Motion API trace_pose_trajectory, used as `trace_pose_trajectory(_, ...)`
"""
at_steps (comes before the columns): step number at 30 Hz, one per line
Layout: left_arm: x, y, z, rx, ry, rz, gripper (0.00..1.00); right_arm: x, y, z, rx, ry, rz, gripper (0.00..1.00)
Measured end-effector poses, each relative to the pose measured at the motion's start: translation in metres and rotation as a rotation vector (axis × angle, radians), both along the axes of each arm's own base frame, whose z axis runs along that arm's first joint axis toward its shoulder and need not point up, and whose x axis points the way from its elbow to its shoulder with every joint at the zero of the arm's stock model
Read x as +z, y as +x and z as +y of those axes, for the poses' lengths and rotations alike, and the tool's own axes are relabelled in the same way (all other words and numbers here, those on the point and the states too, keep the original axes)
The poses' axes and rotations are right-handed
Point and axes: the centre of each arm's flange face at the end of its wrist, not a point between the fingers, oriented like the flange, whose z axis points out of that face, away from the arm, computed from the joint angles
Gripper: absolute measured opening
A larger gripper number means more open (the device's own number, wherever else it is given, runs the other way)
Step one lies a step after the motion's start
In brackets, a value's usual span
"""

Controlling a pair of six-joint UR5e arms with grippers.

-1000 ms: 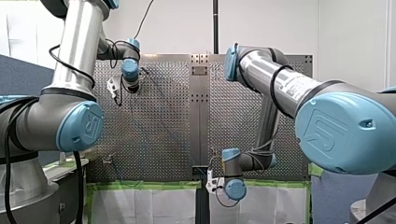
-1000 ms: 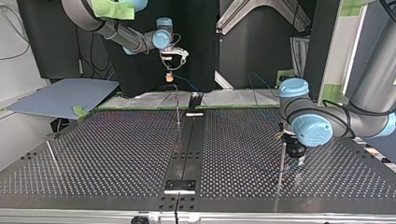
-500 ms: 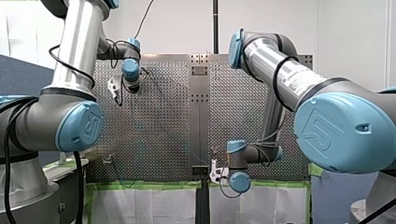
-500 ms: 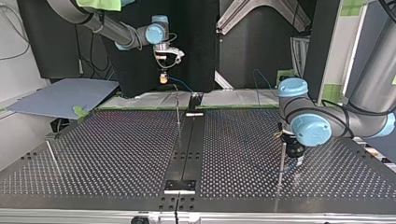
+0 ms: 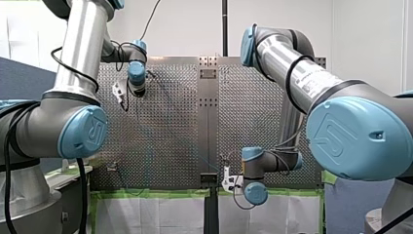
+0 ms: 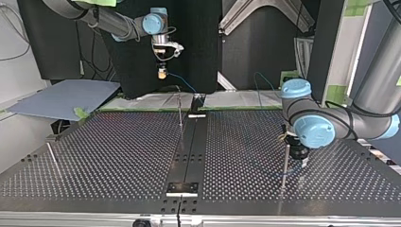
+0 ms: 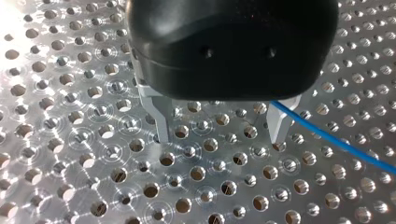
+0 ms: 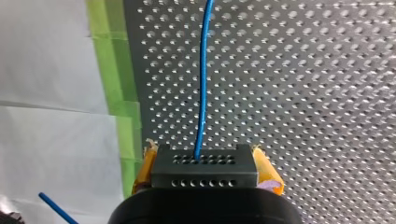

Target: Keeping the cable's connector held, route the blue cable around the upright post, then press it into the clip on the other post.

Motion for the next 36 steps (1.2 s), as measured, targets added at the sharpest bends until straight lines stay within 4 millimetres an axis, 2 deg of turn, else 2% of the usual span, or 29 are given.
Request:
trace_pose_trajectory(8,0.000,-0.001,0.000,0.011,-0.050,-0.007,1.00,0.024,-0.009,0.004,0.019,-0.046,-0.034,0.00)
trace_pose_trajectory(16,-0.003,0.000,-0.002,-0.024,-0.127,-0.014,1.00,0.023,-0.025,0.022,0.026,-0.055,-0.040,0.00)
trace_pose_trajectory(28,-0.026,0.000,0.005,-0.041,-0.238,-0.052,1.00,0.025,-0.030,0.022,0.019,-0.089,-0.058,0.00)
trace_pose_trajectory(36,-0.049,-0.005,0.013,-0.037,-0.313,-0.073,1.00,0.025,-0.030,0.022,0.019,-0.089,-0.058,0.00)
